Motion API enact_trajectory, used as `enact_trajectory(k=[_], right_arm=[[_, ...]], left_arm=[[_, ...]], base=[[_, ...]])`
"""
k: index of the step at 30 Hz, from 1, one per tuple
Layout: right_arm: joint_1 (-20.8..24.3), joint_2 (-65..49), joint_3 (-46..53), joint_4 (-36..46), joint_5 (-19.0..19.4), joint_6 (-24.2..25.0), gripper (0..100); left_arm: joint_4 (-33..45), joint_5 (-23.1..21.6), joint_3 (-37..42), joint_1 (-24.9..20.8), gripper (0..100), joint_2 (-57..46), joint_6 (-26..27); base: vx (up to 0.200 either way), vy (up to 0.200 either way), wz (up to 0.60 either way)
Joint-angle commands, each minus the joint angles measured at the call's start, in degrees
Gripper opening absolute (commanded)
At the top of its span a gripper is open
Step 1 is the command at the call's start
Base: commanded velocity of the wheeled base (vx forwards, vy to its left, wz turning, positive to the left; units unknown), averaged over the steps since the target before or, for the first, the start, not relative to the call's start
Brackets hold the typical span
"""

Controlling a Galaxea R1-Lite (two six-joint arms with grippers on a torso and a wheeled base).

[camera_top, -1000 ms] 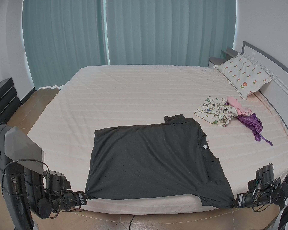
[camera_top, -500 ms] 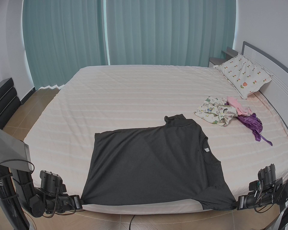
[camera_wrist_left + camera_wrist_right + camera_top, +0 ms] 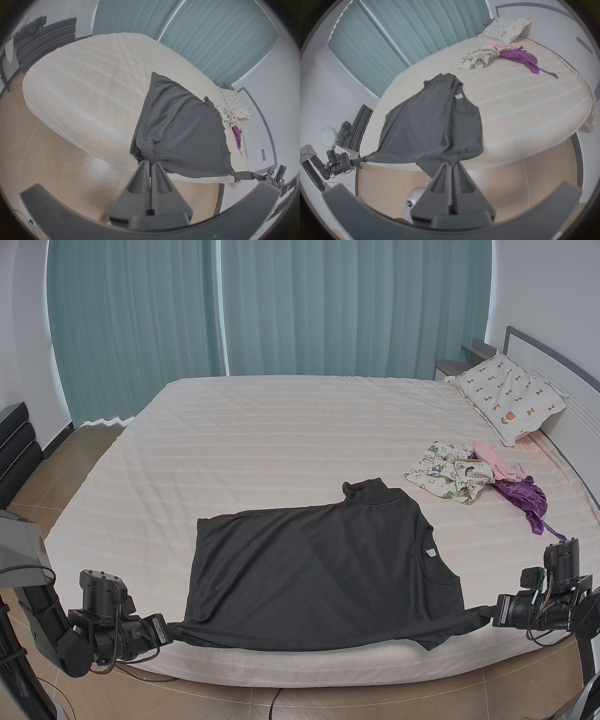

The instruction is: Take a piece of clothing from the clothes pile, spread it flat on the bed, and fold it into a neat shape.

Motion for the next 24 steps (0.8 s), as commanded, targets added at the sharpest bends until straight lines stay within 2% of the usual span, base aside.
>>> enact_trajectory(k=[1,7,8,14,17,20,24], right_arm=[[-0.7,2.9,-5.2,-0.1,0.2,0.1,0],[-0.9,5.7,-11.3,-0.1,2.3,0.1,0],[-1.2,7.7,-13.4,-0.1,2.3,0.1,0],[-2.1,13.2,-18.1,-2.0,2.8,0.3,0],[-2.4,16.0,-19.2,-5.7,3.4,1.6,0],[-2.7,20.6,-19.7,-13.7,3.8,5.2,0],[-2.6,26.1,-19.7,-22.9,4.5,7.3,0]], left_arm=[[4.1,0.1,-5.6,0.0,0,-0.5,-0.7],[10.5,0.3,-12.6,0.9,0,-0.4,-2.4],[12.2,0.3,-15.1,0.8,0,-0.2,-4.8],[14.0,0.2,-19.7,0.8,0,2.6,-6.0],[14.1,0.3,-21.7,0.8,0,4.2,-7.2],[13.9,0.4,-24.5,0.7,0,7.0,-9.8],[13.7,0.8,-28.0,0.8,0,9.5,-14.8]], base=[[0.0,0.0,0.0],[0.0,0.0,0.0],[0.0,0.0,0.0],[0.0,0.0,0.0],[0.0,0.0,0.0],[0.0,0.0,0.0],[0.0,0.0,0.0]])
